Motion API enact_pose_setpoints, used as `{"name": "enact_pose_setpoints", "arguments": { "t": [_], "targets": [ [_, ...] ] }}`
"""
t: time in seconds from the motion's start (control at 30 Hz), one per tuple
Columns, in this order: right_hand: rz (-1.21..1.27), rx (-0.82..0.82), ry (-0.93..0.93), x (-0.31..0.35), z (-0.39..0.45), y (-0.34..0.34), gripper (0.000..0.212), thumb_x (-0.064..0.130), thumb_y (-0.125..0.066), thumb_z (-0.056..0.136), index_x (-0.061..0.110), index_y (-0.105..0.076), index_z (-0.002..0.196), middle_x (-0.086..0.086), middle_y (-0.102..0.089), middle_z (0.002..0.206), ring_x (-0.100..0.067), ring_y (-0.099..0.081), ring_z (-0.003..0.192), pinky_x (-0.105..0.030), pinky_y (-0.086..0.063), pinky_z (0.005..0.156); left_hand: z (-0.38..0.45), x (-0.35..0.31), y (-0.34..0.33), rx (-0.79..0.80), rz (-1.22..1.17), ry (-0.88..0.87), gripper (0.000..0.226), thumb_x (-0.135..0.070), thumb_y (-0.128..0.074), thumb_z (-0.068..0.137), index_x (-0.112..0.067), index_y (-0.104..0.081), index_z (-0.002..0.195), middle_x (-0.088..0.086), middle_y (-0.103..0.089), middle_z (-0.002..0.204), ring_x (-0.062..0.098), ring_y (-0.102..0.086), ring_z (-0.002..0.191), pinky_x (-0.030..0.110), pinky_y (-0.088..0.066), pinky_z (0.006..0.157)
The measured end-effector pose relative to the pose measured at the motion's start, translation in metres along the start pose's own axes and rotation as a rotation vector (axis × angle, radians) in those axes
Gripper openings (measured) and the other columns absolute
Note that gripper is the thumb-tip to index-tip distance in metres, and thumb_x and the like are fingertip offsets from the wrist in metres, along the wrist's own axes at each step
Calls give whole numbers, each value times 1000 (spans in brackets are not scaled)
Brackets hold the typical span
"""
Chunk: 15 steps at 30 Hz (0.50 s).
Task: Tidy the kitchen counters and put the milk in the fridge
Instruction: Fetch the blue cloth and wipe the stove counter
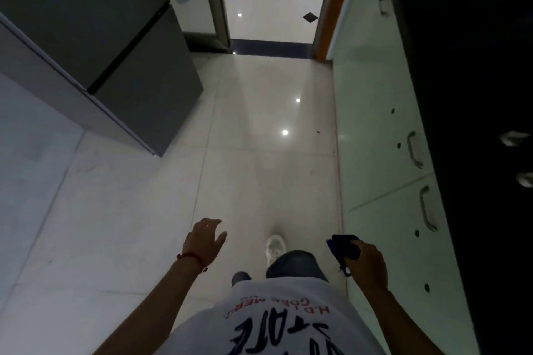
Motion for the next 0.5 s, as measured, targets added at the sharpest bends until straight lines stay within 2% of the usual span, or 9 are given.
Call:
{"name": "enact_pose_setpoints", "arguments": {
  "t": [0.13,0.23,0.33,0.5],
  "targets": [
    [-55,92,81,72,72,16,26,5,-63,73,3,-65,98,-21,-67,92,-26,-62,76,-26,-45,57,47,7,24,79,-55,139,46,-32,-45,92,-10,-41,132,14,-45,136,27,-41,127,37,-35,106],
    [-59,108,129,129,119,30,34,3,-65,70,5,-64,104,-22,-64,98,-32,-61,85,-31,-50,65,78,15,43,61,-136,222,44,-28,-47,92,-6,-44,130,18,-47,134,29,-43,125,37,-35,106],
    [-37,127,140,174,165,37,37,4,-65,72,8,-62,109,-20,-63,103,-32,-59,92,-31,-47,71,115,30,59,73,-177,296,42,-28,-48,91,-6,-47,127,18,-49,132,30,-46,123,37,-36,105],
    [-16,141,65,222,236,43,35,7,-64,74,12,-62,108,-16,-64,104,-28,-58,91,-25,-38,67,198,46,97,138,-166,344,42,-29,-48,91,-6,-48,126,19,-51,129,31,-49,119,37,-39,103]
  ]
}}
Point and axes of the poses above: each hand's wrist, its own z-axis towards the middle knuckle, its own y-axis out of the back of the hand, x = y × z, the point moved 1 cm from there along z, towards the middle knuckle
